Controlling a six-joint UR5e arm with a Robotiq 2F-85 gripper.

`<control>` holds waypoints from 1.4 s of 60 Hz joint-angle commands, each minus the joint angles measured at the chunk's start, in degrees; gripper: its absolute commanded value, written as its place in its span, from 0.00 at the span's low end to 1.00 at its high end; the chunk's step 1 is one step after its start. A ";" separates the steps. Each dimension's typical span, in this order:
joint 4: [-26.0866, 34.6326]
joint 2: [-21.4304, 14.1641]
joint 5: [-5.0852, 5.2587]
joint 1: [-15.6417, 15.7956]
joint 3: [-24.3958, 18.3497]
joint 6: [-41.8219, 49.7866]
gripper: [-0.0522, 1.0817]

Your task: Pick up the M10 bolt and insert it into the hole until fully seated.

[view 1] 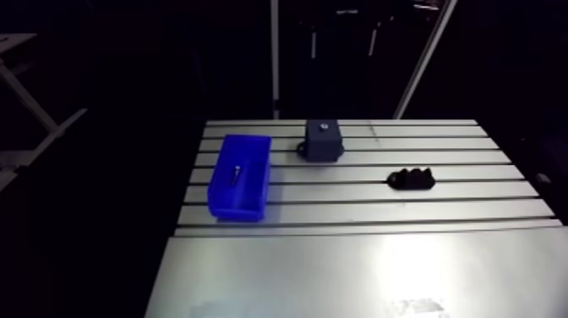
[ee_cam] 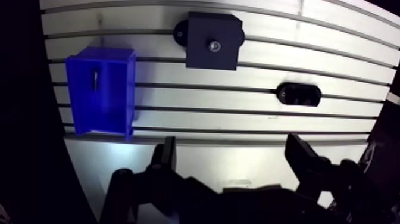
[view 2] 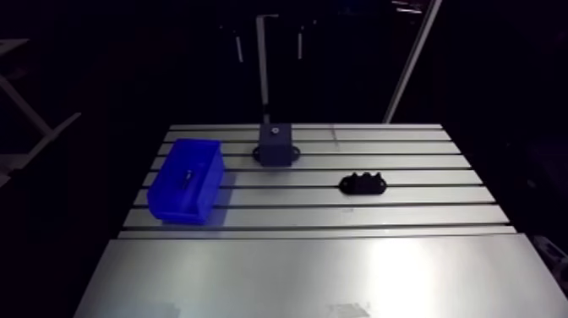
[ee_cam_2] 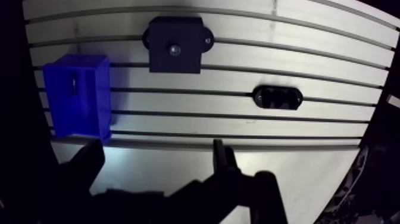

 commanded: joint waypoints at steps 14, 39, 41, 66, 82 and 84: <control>3.78 -14.32 0.61 0.20 4.38 -0.25 0.05; 3.69 -16.97 1.68 0.11 7.26 -0.25 0.05; 3.69 -16.97 1.60 0.11 7.17 -0.25 0.05; 4.75 -16.88 1.59 0.28 6.62 -0.60 0.05; 4.75 -16.54 1.59 0.28 6.62 -0.69 0.05; 4.75 -16.53 1.59 0.28 6.62 -0.69 0.05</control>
